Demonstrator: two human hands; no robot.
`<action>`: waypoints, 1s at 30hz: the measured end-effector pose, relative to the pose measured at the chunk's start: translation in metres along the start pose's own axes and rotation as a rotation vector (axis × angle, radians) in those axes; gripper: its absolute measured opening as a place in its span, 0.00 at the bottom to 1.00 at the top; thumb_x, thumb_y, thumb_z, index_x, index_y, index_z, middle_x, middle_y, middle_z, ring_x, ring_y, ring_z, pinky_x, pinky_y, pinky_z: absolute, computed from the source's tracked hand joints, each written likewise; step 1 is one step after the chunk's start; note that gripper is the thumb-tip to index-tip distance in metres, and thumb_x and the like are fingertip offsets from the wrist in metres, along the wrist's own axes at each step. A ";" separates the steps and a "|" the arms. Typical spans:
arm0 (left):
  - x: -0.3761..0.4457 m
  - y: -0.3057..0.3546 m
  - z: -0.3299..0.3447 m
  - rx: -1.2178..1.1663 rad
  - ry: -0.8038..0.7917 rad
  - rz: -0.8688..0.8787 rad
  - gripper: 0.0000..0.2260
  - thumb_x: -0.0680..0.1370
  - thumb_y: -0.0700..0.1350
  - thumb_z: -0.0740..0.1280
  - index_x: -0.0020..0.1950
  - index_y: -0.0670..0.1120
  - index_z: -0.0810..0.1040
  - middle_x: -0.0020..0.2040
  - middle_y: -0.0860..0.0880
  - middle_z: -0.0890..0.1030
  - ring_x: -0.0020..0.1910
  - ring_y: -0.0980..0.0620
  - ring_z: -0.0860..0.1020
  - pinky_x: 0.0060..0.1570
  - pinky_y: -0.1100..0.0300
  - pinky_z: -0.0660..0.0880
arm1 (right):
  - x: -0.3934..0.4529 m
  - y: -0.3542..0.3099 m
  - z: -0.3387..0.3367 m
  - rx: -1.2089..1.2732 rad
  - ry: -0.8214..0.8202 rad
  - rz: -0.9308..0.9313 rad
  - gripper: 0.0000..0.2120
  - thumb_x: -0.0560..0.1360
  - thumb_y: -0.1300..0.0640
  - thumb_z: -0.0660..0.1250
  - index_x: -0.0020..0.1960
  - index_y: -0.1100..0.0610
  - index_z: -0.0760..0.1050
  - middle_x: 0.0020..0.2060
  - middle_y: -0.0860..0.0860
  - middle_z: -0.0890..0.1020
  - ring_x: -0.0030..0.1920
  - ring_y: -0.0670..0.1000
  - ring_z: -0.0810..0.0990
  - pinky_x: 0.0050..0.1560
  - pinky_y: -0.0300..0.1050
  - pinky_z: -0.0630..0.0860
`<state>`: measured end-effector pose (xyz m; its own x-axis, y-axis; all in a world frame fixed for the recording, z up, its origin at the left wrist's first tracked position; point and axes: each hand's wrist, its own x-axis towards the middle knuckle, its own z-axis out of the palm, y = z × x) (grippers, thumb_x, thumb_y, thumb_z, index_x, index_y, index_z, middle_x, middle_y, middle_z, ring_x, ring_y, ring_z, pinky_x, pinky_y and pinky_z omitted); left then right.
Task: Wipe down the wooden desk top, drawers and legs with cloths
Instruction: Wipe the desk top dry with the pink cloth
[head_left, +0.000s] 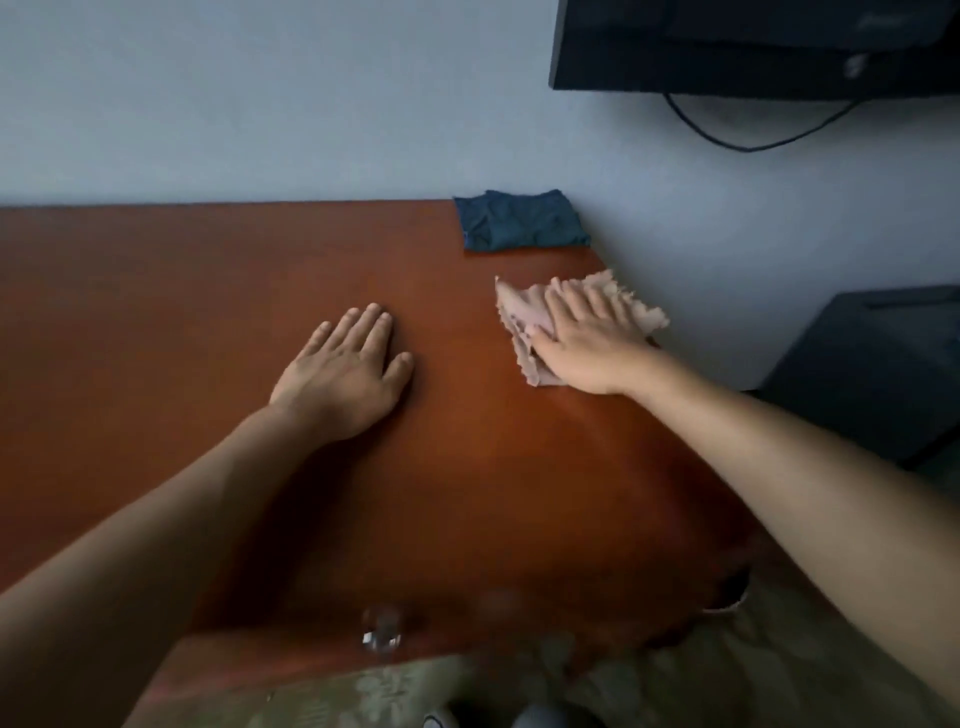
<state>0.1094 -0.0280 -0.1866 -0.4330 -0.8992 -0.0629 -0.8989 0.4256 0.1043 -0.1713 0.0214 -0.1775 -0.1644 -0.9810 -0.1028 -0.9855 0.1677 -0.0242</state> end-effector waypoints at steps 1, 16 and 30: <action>-0.016 0.003 0.002 0.001 0.005 0.009 0.31 0.85 0.62 0.43 0.85 0.49 0.45 0.85 0.52 0.42 0.83 0.55 0.41 0.81 0.54 0.38 | -0.018 -0.015 0.007 0.003 0.026 -0.051 0.37 0.80 0.33 0.35 0.84 0.50 0.39 0.83 0.47 0.39 0.82 0.54 0.36 0.80 0.60 0.37; -0.128 0.026 0.012 -0.009 0.022 0.071 0.32 0.85 0.63 0.41 0.85 0.48 0.44 0.85 0.51 0.42 0.83 0.53 0.39 0.81 0.53 0.38 | -0.125 -0.023 0.013 0.132 0.007 0.088 0.45 0.73 0.22 0.34 0.83 0.44 0.41 0.83 0.46 0.42 0.82 0.54 0.38 0.79 0.60 0.37; -0.127 0.023 0.019 -0.009 0.090 0.058 0.40 0.75 0.67 0.29 0.85 0.50 0.40 0.84 0.53 0.39 0.81 0.56 0.36 0.80 0.55 0.35 | -0.081 -0.075 0.014 0.017 -0.022 -0.373 0.35 0.82 0.35 0.35 0.83 0.51 0.38 0.82 0.46 0.39 0.81 0.48 0.34 0.80 0.52 0.34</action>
<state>0.1419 0.0977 -0.1952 -0.4764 -0.8786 0.0325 -0.8715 0.4768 0.1146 -0.0836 0.0893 -0.1814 0.2072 -0.9726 -0.1050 -0.9766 -0.1993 -0.0809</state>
